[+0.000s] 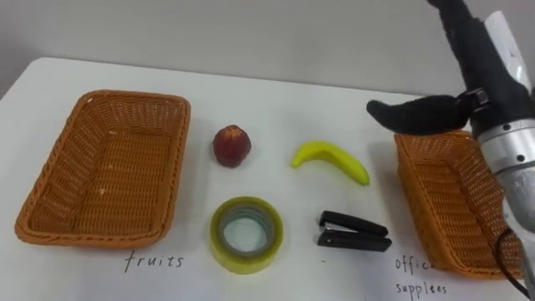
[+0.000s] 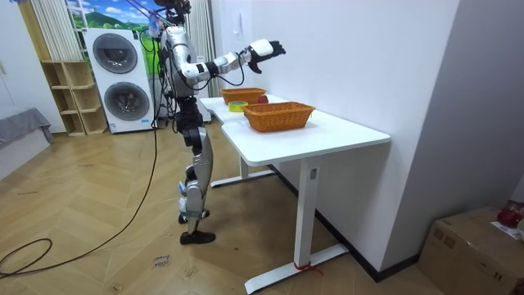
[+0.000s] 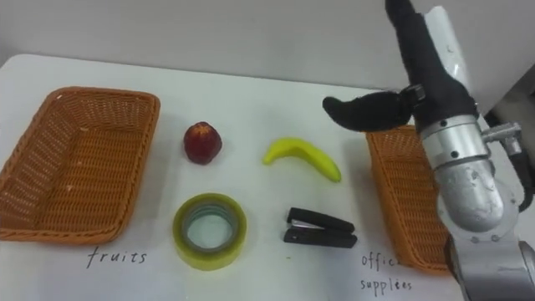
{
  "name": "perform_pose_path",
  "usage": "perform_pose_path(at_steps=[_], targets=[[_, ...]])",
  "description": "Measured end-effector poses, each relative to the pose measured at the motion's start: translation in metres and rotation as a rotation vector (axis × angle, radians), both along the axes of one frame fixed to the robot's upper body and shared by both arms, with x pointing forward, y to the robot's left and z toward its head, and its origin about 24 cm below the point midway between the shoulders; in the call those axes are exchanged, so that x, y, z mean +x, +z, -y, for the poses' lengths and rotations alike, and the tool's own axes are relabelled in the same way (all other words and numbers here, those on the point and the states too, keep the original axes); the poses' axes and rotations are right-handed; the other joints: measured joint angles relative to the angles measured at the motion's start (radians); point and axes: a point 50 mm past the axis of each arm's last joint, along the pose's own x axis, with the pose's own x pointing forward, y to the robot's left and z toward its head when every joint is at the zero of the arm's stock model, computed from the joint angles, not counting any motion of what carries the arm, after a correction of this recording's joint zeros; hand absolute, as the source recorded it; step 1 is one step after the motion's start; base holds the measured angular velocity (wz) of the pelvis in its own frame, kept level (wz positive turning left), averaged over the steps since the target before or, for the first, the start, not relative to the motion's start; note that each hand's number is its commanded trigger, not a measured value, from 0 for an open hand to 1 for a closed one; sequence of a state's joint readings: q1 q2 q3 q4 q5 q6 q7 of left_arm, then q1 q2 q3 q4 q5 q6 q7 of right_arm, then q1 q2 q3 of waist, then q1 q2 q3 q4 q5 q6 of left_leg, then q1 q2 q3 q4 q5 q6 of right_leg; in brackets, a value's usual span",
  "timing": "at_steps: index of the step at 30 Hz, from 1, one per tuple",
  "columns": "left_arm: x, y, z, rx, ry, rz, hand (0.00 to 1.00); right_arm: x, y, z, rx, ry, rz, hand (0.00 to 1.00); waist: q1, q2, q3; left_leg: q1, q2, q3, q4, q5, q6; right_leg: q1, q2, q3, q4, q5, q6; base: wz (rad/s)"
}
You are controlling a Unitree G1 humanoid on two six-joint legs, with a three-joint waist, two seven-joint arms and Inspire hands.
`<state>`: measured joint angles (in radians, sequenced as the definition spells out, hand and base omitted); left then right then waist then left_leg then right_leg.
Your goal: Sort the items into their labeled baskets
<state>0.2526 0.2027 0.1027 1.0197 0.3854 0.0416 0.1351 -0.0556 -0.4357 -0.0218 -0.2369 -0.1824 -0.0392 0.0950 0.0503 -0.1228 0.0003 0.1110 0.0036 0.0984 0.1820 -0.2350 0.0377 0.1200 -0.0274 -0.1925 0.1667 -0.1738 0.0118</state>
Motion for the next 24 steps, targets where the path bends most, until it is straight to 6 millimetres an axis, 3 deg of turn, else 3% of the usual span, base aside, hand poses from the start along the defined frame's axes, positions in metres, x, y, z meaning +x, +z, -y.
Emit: perform_pose_path(at_steps=[14,24], targets=[[0.007,0.0,0.002,-0.021,-0.017,0.004,0.0,-0.008,-0.037,-0.004,-0.11,0.12,-0.281,0.0,0.013,0.007,0.0046,0.001,0.0,-0.01,0.0,0.0,0.0,0.01,0.001,0.0,0.002,0.0,0.0,0.02],[0.009,0.002,-0.003,-0.022,-0.028,0.009,0.0,-0.013,-0.049,-0.005,-0.131,0.184,-0.38,0.0,0.016,-0.009,0.0066,-0.013,-0.001,-0.012,0.008,0.0,0.0,-0.003,-0.001,-0.006,0.001,0.0,0.0,0.0]])
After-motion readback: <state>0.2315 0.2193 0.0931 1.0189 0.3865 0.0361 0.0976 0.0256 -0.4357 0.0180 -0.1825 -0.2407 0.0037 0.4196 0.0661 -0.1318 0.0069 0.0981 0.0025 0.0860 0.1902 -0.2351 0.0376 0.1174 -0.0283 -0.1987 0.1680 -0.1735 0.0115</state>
